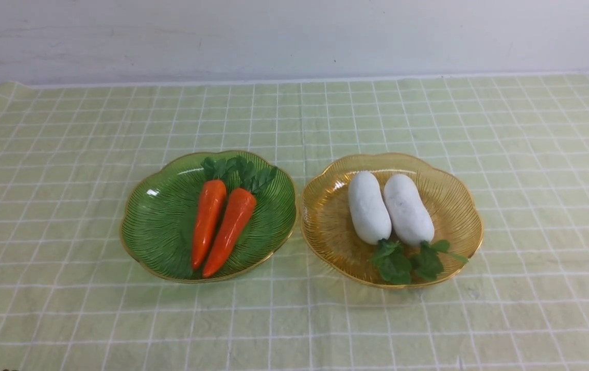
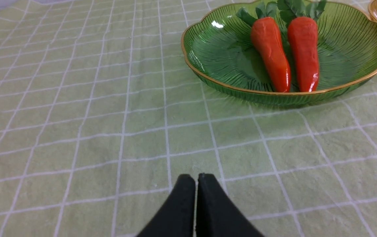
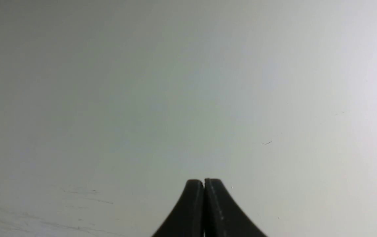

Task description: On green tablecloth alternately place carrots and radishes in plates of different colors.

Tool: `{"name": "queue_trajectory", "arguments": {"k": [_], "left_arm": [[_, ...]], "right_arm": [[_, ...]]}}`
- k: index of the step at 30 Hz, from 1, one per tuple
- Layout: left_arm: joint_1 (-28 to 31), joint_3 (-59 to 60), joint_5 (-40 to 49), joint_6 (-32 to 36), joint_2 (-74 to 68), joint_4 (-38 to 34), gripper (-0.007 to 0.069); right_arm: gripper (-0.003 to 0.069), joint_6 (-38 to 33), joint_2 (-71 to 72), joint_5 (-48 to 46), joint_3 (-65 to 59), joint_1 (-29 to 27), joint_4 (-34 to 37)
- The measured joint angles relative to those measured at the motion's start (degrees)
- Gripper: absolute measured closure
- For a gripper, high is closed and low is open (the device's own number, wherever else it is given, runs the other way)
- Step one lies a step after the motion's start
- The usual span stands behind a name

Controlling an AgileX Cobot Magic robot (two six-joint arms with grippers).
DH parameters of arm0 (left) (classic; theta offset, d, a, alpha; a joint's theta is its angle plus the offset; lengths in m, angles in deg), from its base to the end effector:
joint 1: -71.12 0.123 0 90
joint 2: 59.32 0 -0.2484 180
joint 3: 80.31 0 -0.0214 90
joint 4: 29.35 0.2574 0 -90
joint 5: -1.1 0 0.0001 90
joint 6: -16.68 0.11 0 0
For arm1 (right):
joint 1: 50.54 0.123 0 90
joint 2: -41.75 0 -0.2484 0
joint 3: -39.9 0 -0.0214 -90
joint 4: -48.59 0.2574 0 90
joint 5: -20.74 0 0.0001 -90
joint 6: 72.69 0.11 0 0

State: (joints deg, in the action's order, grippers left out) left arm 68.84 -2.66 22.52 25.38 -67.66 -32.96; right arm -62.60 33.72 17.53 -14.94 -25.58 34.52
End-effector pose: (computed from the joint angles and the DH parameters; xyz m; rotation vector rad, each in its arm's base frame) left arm 0.1142 -0.0071 0.1654 0.1403 1.8687 0.0152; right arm 0.0676 0.0298 0.3388 -0.2772 1.1236 0.3171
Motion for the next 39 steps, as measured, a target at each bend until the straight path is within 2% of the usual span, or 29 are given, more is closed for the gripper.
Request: {"name": "queue_trajectory", "arguments": {"k": [26, 31, 33, 39], "left_arm": [[0.0, 0.0, 0.23, -0.07, 0.0, 0.0, 0.0632], [0.0, 0.0, 0.24, -0.07, 0.0, 0.0, 0.0632], [0.0, 0.0, 0.29, -0.07, 0.0, 0.0, 0.0632], [0.0, 0.0, 0.29, -0.07, 0.0, 0.0, 0.0632]], "right_arm": [[0.0673, 0.0, 0.0, 0.0, 0.0, 0.0, 0.4], [0.0673, -3.51, 0.0, -5.46, 0.0, 0.0, 9.8], [0.0673, -7.03, 0.0, -9.32, 0.0, 0.0, 14.08], [0.0673, -10.09, 0.0, -16.73, 0.0, 0.0, 16.09]]}}
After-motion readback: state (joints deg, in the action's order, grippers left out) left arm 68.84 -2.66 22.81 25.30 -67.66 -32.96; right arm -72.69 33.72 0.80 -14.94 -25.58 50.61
